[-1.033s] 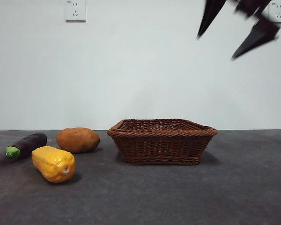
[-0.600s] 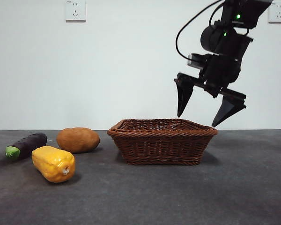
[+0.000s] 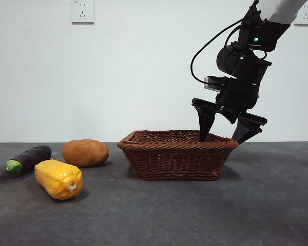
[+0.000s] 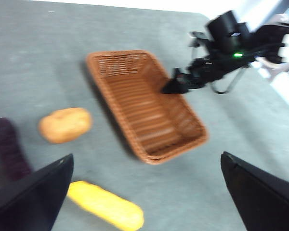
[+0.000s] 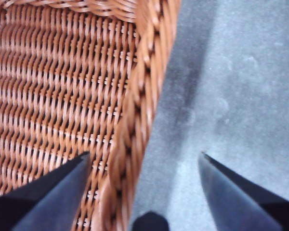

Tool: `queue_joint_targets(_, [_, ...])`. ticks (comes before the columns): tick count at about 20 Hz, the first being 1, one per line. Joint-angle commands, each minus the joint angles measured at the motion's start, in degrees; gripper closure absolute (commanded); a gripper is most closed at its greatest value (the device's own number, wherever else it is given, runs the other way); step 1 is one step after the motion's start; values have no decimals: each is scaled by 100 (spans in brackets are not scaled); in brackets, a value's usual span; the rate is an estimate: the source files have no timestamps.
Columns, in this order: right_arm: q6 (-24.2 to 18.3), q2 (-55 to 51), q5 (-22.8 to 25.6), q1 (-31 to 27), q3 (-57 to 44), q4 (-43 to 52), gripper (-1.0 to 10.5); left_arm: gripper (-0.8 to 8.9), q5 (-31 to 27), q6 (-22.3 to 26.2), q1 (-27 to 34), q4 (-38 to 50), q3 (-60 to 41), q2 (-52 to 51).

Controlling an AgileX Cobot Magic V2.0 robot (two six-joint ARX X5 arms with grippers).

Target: Help me put the vegetables on the table into the basket

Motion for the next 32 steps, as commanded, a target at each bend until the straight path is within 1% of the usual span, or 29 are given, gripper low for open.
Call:
queue_joint_targets(1, [68,142,-72,46,15,-17,717,198,-179,-20,4,-55,2,35])
queue_joint_targets(4, [72,157,-103,136,13,15,767,198,-415,-17,2,-151,2,138])
queue_joint_targets(5, [136,157,-44,162,13,33,805,198,-411,-20,2,-151,2,168])
queue_joint_targets(6, [168,157,-42,160,13,37,886,198,-415,-17,2,-151,2,201])
queue_joint_targets(8, [173,157,-42,160,13,39,959,198,-415,-20,2,-181,2,278])
queue_joint_targets(9, [179,157,-44,160,13,46,958,198,-413,-20,2,-214,2,332])
queue_joint_targets(11, [339,120,-114,157,17,33,958,198,-422,-17,-2,-350,2,472])
queue_joint_targets(12, [487,11,-197,155,17,31,958,198,-433,-17,-20,-428,2,549])
queue_joint_targets(13, [503,-164,-308,151,17,31,958,198,-435,-20,-20,-483,2,619])
queue_joint_targets(16, [448,-1141,-315,153,17,-24,958,198,-455,-122,-52,-599,2,826])
queue_joint_targets(18, [352,-1919,-350,151,17,-181,958,198,-496,-166,-227,-597,2,946])
queue_joint_targets(20, [103,-2691,-339,151,17,-450,958,198,-870,-367,-472,-592,2,1121])
queue_joint_targets(23, [-66,-3683,-304,151,17,-787,958,198,-1508,-955,-1071,-564,2,1550])
queue_joint_targets(25, [-212,-4172,-304,151,17,-1047,958,198,-1908,-1375,-1427,-450,2,1921])
queue_joint_targets(28, [-415,-4607,-304,151,17,-1384,958,198,-2483,-1897,-1794,-337,2,2485])
queue_joint_targets(29, [-476,-4717,-302,151,17,-1499,958,198,-2614,-2083,-1856,-323,2,2684])
queue_joint_targets(32, [-654,-4951,-304,151,17,-1840,958,198,-2660,-2621,-1937,-243,2,3215])
